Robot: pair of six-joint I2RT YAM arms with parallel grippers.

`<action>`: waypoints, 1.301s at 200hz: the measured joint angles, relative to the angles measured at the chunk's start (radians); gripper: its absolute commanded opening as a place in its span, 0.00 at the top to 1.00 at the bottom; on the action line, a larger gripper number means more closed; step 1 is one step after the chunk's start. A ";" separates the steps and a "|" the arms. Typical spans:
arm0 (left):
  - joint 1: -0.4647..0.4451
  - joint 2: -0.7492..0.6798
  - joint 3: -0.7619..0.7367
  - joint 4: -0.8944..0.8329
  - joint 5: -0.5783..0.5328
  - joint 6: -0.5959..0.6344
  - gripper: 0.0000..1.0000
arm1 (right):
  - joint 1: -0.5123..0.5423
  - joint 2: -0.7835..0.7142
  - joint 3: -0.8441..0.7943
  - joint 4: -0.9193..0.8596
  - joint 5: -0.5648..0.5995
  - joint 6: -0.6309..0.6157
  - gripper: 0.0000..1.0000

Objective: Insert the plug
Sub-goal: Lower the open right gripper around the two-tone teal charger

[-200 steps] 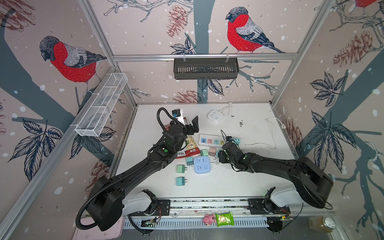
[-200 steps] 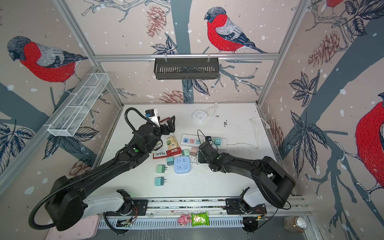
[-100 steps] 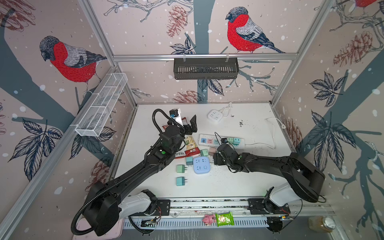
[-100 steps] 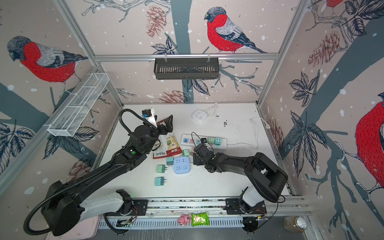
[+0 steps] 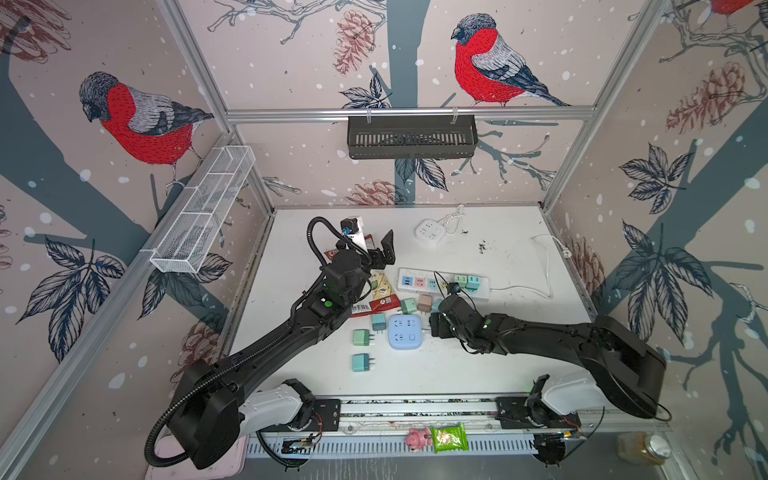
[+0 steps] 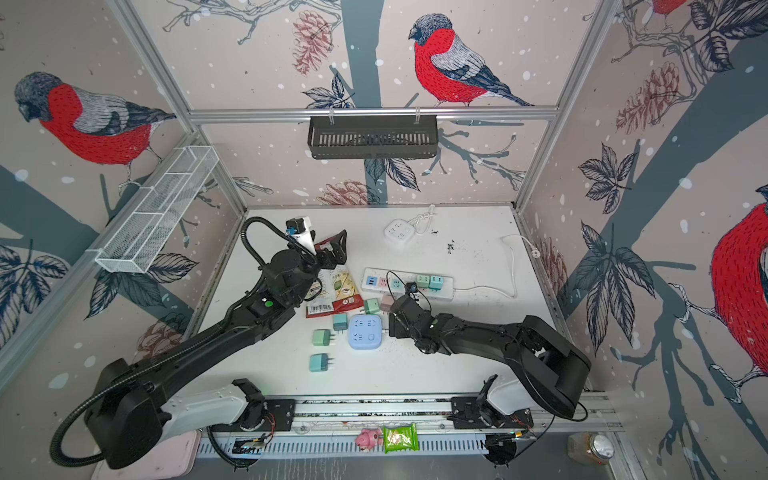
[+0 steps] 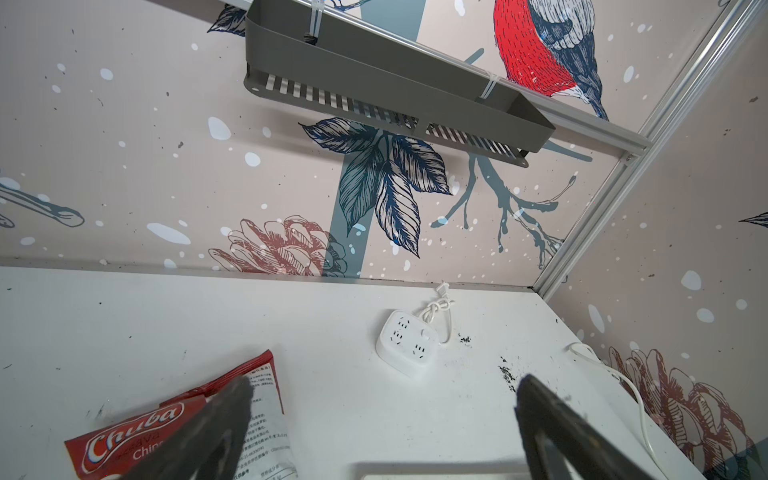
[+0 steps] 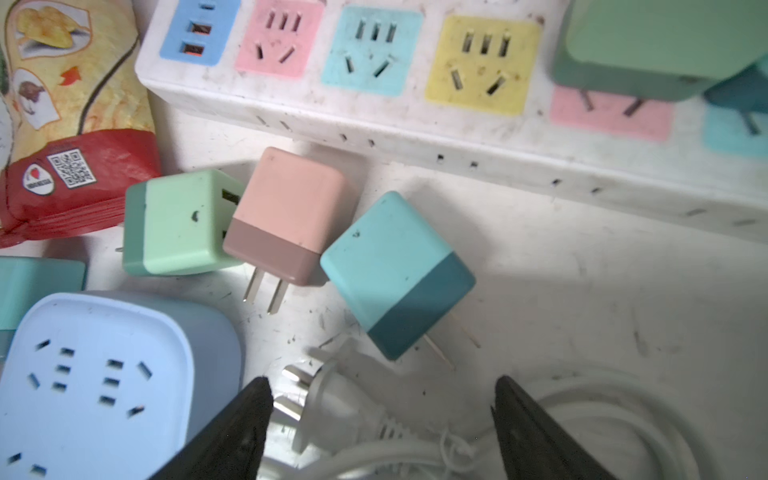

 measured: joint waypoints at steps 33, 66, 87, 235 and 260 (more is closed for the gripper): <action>0.000 -0.010 -0.001 0.003 0.000 0.000 0.02 | -0.001 -0.064 0.012 -0.024 -0.003 0.000 0.16; 0.000 -0.013 -0.010 0.009 0.000 0.000 0.02 | -0.019 -0.148 0.001 -0.024 0.015 -0.005 0.18; 0.001 -0.013 -0.010 0.010 -0.002 0.000 0.02 | -0.066 -0.173 -0.010 -0.024 0.026 -0.019 0.19; 0.006 -0.052 -0.028 0.008 -0.032 0.007 0.02 | -0.109 0.145 0.084 0.008 -0.025 -0.142 0.27; 0.005 -0.052 -0.028 0.007 -0.018 0.007 0.02 | -0.109 0.176 0.095 0.035 0.005 -0.147 0.33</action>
